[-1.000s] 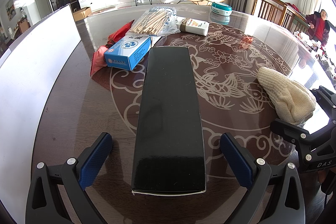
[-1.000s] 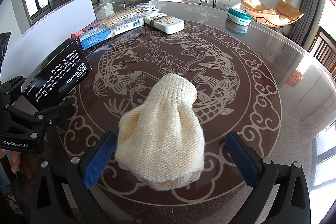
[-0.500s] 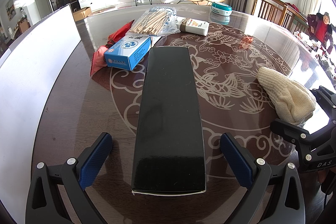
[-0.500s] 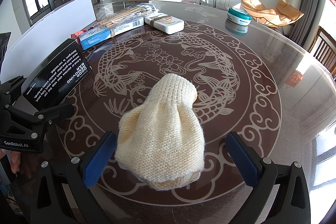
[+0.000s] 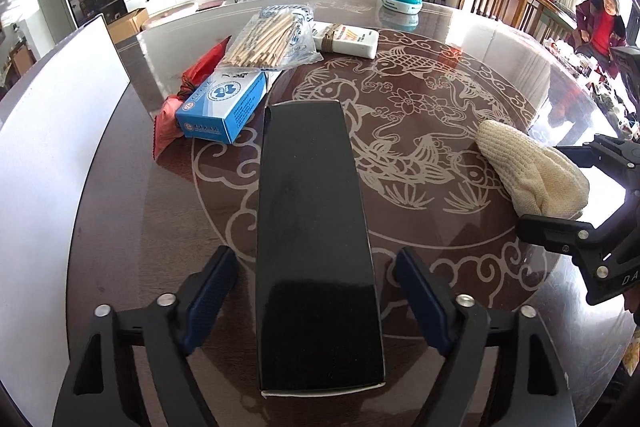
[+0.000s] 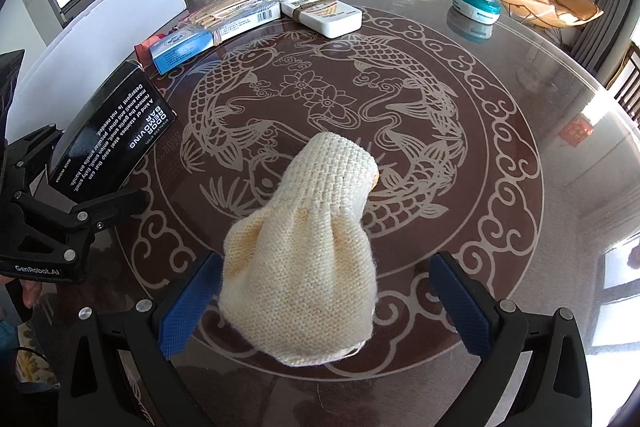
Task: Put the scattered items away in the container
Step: 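Carry the black box and glove into the white cardboard box and open both tools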
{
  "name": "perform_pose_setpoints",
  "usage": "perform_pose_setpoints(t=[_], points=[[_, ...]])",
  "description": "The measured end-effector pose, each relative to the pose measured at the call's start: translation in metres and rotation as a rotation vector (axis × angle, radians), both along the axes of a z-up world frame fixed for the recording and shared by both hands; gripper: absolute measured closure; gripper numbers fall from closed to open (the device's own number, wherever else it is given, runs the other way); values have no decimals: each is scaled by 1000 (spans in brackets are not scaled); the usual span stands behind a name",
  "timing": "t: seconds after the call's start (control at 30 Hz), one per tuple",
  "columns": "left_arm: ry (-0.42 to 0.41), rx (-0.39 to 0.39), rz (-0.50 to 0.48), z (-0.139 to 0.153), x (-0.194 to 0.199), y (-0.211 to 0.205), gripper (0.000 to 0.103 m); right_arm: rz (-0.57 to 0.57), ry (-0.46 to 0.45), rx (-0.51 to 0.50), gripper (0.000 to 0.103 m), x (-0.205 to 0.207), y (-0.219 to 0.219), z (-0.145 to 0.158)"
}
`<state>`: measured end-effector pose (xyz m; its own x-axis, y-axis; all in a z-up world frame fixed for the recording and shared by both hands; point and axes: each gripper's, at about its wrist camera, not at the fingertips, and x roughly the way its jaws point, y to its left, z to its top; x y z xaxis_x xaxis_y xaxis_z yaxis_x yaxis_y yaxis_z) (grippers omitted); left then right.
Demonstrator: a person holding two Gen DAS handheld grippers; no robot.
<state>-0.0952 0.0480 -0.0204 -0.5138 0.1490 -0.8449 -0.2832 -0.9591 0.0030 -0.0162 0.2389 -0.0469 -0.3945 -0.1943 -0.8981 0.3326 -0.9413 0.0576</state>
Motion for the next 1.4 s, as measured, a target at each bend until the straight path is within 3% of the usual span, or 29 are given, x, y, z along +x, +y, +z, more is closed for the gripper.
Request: perform_pose_setpoints(t=[0.03, 0.07, 0.1, 0.2, 0.33, 0.43, 0.6, 0.77, 0.93, 1.07, 1.2, 1.27, 1.3, 1.33, 1.37, 1.4], points=[[6, 7, -4, 2, 0, -1, 69, 18, -3, -18, 11, -1, -2, 4], [0, 25, -7, 2, 0, -4, 70, 38, -21, -14, 45, -2, -6, 5], [-15, 62, -8, 3, 1, -7, 70, 48, -40, 3, 55, -3, -10, 5], [-11, 117, -4, 11, 14, -15, 70, 45, -36, 26, 58, 1, -15, 11], [24, 175, 29, 25, 39, -28, 70, 63, 46, -11, 58, 22, -22, 40], [34, 226, 64, 37, 54, -42, 70, 84, 21, 28, 58, 23, -30, 38], [112, 268, 88, 85, 79, -80, 70, 153, 84, -3, 58, 21, -61, 77], [171, 261, 203, 123, 95, -168, 70, 355, 174, -60, 58, 7, -154, 144], [151, 175, 398, 121, 105, -280, 70, 605, 166, -212, 58, 4, -275, 181], [63, 172, 543, 93, 109, -357, 70, 754, 52, -284, 58, 13, -360, 167], [-41, 149, 607, 65, 109, -390, 69, 853, -67, -276, 56, 24, -419, 134], [-73, 112, 640, 54, 109, -394, 67, 851, -143, -270, 43, 24, -439, 113], [-80, 94, 658, 50, 111, -395, 54, 841, -194, -265, 35, 22, -446, 102], [-78, 88, 678, 49, 112, -398, 43, 824, -224, -256, 17, 20, -450, 92], [-57, 100, 691, 52, 115, -400, 40, 810, -228, -256, 13, 20, -451, 88], [-24, 118, 696, 56, 119, -401, 30, 803, -222, -266, 13, 19, -449, 86]])
